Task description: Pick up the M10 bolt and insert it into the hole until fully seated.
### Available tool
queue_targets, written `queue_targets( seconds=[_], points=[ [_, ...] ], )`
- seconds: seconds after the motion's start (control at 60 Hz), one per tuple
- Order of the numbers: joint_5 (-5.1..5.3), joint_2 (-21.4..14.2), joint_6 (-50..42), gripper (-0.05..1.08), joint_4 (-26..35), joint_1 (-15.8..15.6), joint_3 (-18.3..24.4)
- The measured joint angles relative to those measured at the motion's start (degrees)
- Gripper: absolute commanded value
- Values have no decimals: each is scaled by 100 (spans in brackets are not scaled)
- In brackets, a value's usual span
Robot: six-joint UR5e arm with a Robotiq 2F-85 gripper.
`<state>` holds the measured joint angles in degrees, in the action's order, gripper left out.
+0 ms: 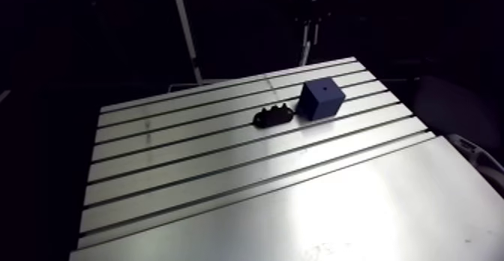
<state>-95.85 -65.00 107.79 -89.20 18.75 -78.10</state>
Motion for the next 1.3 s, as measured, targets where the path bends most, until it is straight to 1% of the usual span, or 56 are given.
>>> queue_targets(
  seconds=[0.2,0.467,0.867,1.3],
  points=[
    [-25,225,24,108,333,176,239],
    [-30,405,42,108,621,380,389],
    [-34,612,35,108,965,427,573],
    [-37,821,25,108,1068,511,664]
  ],
)
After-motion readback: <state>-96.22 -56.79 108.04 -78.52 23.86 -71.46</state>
